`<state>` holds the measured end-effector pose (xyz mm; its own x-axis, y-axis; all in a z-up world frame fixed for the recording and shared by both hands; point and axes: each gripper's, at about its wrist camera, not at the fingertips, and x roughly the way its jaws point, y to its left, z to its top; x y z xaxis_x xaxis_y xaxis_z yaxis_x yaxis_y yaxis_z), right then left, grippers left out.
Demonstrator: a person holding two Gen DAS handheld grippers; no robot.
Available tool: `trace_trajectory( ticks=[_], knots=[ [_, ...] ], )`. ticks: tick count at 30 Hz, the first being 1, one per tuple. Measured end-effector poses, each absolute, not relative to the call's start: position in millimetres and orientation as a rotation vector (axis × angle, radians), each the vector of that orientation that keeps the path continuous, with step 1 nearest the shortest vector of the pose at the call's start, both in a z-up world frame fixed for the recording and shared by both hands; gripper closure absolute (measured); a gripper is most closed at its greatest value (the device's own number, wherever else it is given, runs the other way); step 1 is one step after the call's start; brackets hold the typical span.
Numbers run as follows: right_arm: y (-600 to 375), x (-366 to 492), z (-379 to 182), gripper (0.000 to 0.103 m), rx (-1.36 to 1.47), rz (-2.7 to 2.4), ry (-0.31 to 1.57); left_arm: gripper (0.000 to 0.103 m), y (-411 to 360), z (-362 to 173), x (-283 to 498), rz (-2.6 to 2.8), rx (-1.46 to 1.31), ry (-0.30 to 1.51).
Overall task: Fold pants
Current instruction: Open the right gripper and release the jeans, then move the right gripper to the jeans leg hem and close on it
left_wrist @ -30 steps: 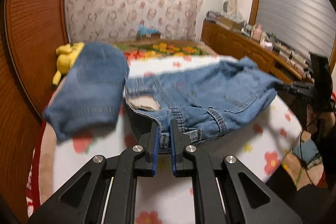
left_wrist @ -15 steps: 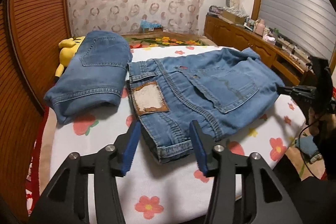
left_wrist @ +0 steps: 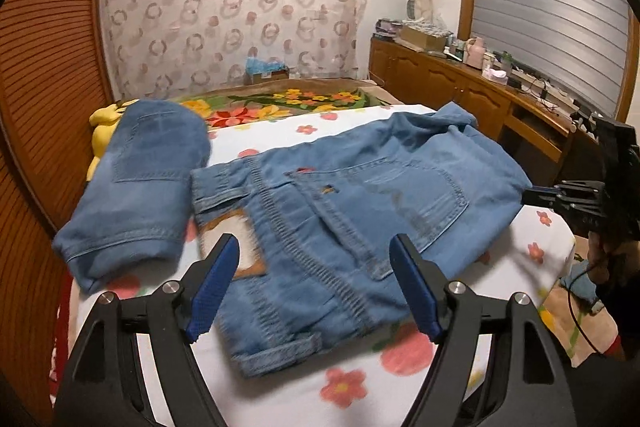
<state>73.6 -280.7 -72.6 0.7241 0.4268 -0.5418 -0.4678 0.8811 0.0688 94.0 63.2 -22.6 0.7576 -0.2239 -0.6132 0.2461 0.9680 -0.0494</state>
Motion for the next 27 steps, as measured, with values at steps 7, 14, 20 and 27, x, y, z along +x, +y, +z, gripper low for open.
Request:
trace_trajectory(
  ticks=[7,14,20,27],
  knots=[
    [-295.4,63.3,-69.6,0.085,-0.076,0.427,0.546,0.025,34.5,-34.4,109.2,-0.296,0.051,0.690],
    [-315.5,66.1,-72.9,0.068,-0.066,0.353,0.534,0.025,21.4,-52.2,113.2,-0.306,0.049,0.732],
    [-327.2,79.5,-78.3,0.063,-0.045,0.302,0.546,0.025,20.9,-64.9,116.0,-0.288,0.049,0.760],
    [-332.0,92.1,-80.5,0.061,-0.038,0.255,0.567,0.025,23.0,-71.6,117.4,-0.277,0.046,0.765]
  ],
)
